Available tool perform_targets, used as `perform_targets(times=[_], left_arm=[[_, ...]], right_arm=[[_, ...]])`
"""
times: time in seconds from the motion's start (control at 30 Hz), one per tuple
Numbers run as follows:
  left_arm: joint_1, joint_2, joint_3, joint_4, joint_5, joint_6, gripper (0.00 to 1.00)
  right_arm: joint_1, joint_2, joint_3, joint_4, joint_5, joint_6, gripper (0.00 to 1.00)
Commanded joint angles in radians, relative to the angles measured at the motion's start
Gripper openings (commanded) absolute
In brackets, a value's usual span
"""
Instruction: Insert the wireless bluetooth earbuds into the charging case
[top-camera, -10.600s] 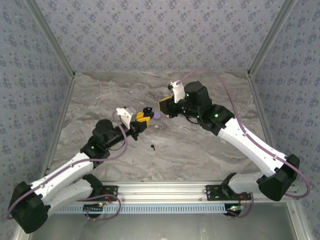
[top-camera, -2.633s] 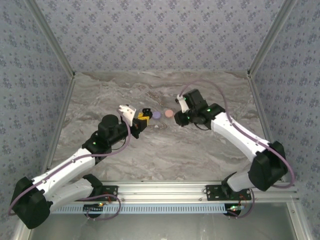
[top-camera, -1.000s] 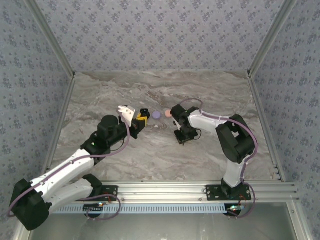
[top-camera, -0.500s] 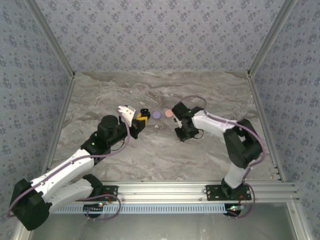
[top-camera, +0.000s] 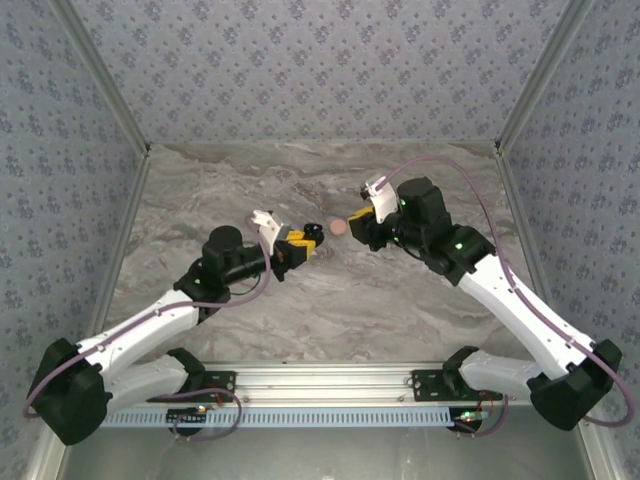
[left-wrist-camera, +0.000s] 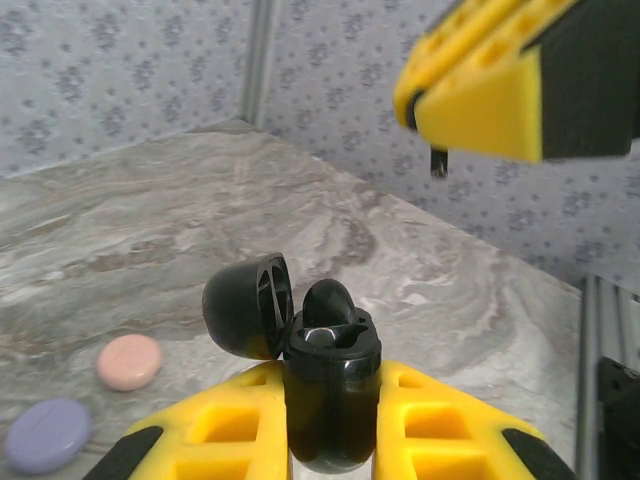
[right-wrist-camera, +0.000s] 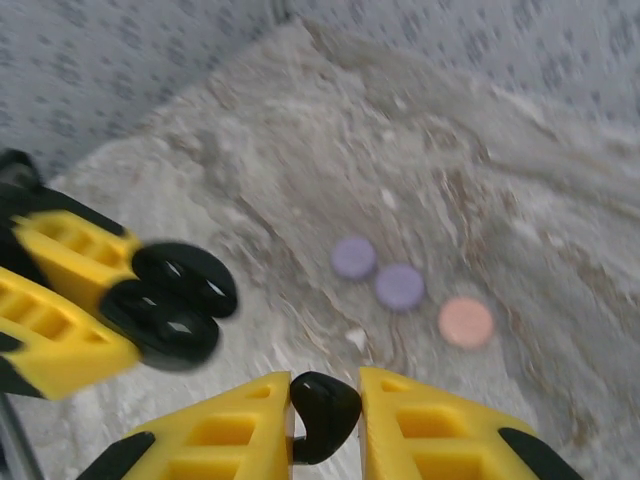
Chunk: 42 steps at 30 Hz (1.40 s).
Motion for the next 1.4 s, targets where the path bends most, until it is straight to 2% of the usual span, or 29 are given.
perform_targets(times=[0.0,0.47,0.97,1.37], left_arm=[[-0.004,0.009,0.054,0.076,0.122,-0.003,0.00],[-0.011,0.035,0.079,0.064,0.152,0.006,0.00],[-0.015,0.038,0.080,0.067,0.151,0.001,0.00],[-0.017,0.033,0.074,0.061,0.133,0.001,0.00]], right_arm=[[0.028,-0.014,0.022,0.076,-0.079,-0.069,0.24],[0.136,0.050,0.073,0.059,-0.057,-0.135,0.24],[0.160,0.082,0.067,0.027,-0.005,-0.149,0.24],[0.166,0.088,0.058,0.018,-0.013,-0.145,0.24]])
